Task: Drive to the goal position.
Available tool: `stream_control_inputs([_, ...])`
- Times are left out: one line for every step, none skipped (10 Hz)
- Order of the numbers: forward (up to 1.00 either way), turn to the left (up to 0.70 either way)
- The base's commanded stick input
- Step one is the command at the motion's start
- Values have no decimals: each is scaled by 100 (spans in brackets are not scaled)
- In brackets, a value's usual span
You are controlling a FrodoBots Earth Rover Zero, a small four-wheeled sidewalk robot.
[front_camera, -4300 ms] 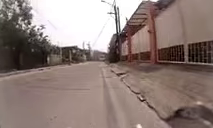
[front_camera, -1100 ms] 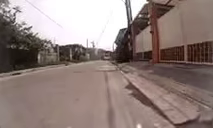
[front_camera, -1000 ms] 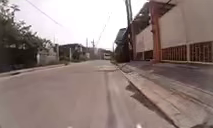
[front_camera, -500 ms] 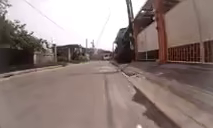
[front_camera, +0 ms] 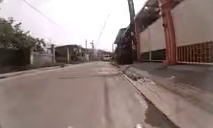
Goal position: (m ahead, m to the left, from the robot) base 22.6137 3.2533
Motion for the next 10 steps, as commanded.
stream_control_inputs([100,0])
stream_control_inputs([100,0])
stream_control_inputs([100,0])
stream_control_inputs([100,0])
stream_control_inputs([100,0])
stream_control_inputs([100,0])
stream_control_inputs([100,0])
stream_control_inputs([100,0])
stream_control_inputs([100,0])
stream_control_inputs([100,0])
